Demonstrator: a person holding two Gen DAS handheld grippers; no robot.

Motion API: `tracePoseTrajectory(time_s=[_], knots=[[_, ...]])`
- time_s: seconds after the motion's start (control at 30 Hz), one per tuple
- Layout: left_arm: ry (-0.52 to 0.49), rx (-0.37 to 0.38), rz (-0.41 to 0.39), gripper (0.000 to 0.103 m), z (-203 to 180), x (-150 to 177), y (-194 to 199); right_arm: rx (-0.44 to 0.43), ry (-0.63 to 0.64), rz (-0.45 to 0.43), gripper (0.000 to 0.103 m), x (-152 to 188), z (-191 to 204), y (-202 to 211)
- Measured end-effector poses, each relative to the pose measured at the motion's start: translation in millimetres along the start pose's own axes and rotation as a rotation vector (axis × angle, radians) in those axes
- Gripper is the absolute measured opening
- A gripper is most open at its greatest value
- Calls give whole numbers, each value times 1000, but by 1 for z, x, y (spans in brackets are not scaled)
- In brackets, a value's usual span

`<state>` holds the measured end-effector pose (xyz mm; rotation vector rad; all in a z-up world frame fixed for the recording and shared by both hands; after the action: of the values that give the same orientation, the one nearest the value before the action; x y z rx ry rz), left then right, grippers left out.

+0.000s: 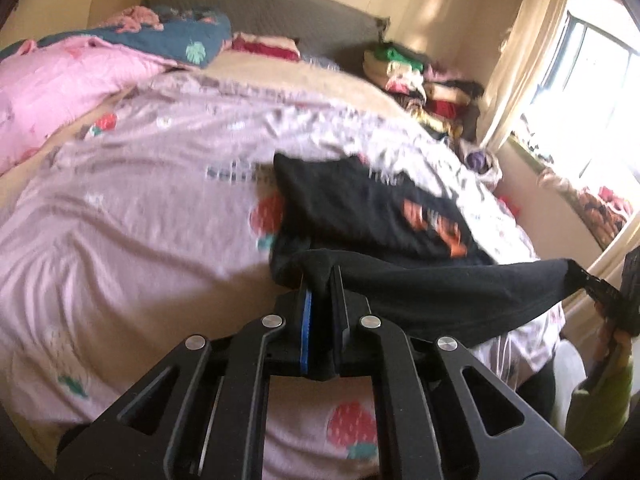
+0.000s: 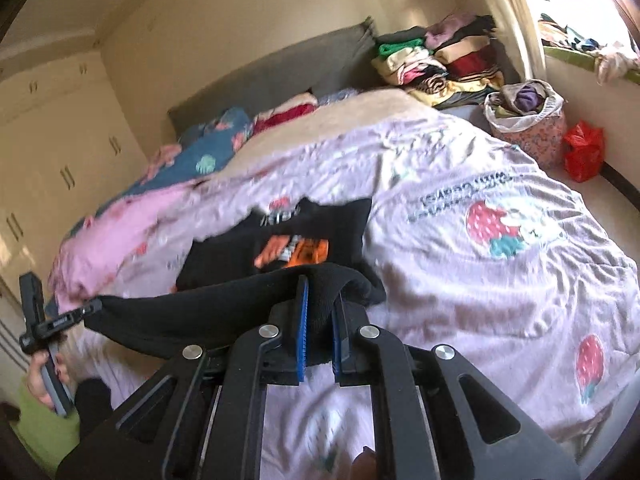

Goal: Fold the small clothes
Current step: 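Lift the hem with both grippers and fold it over onto the collar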

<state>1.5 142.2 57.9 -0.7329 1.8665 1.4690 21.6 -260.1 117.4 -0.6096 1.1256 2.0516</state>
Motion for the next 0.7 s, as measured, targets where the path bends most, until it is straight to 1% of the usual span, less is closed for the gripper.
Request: tracePoseTrajectory(time_s=[0.13,0.33,0.5,0.7], knots=[[26,4,-39,2,4,-21,-4,10,-13,-27,8,-17,6,-11],[25,-15,-76,2,8,-50,-14,34,18,-61,8,-42,17,-30],[48,-18,-83,2,16,-72,-31,67,40,-50,8,-64,23,-57],[54,-39,-81,2,23,-88,-54,103,48,-51,8,-78,25,-87]])
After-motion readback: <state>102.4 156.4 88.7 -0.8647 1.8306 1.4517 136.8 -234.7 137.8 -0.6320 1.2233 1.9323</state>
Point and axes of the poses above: each gripper's, at about its wrist camera, not at the fingertips, and y roughly against the way its jaws point, z to its left, x to its underside, the point moved 1 cm from there along -y, roughly the way its jaws point, and after that the axes turned 12 degrees about -y, right-handed, at the moved point
